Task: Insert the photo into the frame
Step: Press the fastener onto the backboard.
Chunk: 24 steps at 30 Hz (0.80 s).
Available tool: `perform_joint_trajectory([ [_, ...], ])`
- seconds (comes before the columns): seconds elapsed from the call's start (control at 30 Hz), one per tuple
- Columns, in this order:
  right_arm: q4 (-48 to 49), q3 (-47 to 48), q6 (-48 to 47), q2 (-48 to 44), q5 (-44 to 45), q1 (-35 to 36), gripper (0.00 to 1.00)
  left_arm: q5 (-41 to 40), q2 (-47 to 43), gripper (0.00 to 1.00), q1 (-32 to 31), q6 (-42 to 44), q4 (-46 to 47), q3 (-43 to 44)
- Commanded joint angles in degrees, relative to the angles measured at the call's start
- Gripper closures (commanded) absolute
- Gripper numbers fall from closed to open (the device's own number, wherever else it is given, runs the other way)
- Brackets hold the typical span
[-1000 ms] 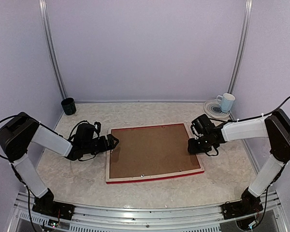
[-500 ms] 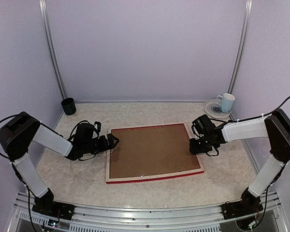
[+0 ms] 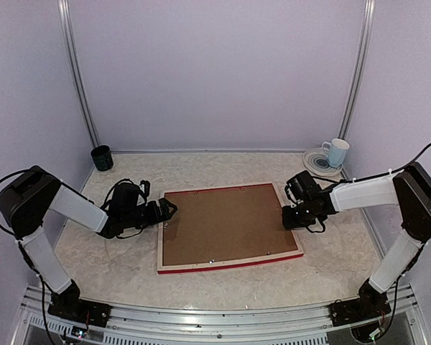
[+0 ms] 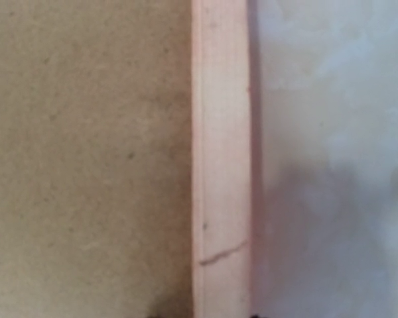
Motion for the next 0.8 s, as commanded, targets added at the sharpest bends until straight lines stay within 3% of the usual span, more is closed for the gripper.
perform_joint_trajectory([
  [0.0,0.7,-1.7,-0.7,1.0,-1.4,-0.5,0.69,1.4,2.8,0.01,0.5,-1.1,-7.1,-1.5],
  [0.2,1.1,-2.1,-1.1,1.6,-2.1,-0.7,0.70,1.7,2.8,0.01,0.7,-1.2,-7.0,-1.5],
  [0.4,-0.1,-1.1,-1.5,1.5,-4.4,-1.0,0.58,1.8,2.8,0.01,0.7,-1.3,-7.0,-1.5],
  [0.77,-3.8,0.2,-4.1,-0.4,-4.5,-1.1,0.60,2.1,2.8,0.01,0.8,-1.5,-6.9,-1.6],
])
